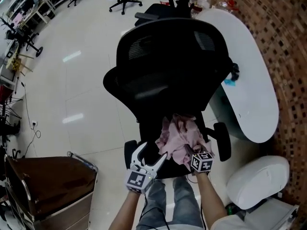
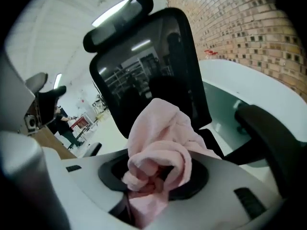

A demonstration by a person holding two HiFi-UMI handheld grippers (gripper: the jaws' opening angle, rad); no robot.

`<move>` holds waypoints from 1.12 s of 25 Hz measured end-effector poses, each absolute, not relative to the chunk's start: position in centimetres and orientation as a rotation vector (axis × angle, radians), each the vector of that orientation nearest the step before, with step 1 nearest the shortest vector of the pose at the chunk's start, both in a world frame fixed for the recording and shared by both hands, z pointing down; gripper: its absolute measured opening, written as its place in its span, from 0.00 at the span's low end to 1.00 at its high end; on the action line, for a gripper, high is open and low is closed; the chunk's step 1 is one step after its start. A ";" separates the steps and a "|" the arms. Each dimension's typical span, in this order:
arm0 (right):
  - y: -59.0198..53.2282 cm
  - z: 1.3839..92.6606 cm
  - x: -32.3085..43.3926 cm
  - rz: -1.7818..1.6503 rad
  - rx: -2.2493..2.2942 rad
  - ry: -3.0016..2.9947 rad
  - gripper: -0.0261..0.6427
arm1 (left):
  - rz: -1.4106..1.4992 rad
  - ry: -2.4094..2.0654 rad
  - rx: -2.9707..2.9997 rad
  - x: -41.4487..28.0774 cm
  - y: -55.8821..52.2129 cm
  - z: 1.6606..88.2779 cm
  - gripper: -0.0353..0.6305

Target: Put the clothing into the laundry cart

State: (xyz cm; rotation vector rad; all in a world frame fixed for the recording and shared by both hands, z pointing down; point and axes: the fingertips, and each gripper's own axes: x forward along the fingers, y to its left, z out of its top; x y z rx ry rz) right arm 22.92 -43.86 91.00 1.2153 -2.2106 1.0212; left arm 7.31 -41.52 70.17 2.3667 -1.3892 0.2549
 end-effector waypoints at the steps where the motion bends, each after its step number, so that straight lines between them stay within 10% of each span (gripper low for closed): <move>1: -43.8 88.3 23.0 1.001 1.234 -2.248 0.31 | 0.239 -1.403 2.368 7.0 -41.2 68.9 0.57; 19: -41.9 40.1 25.5 0.485 1.532 -3.009 0.30 | -0.212 -1.659 2.566 3.1 -36.5 41.2 0.57; 28: -40.4 34.5 25.6 0.253 1.545 -3.044 0.29 | -0.186 -1.816 2.614 2.1 -35.4 36.1 0.57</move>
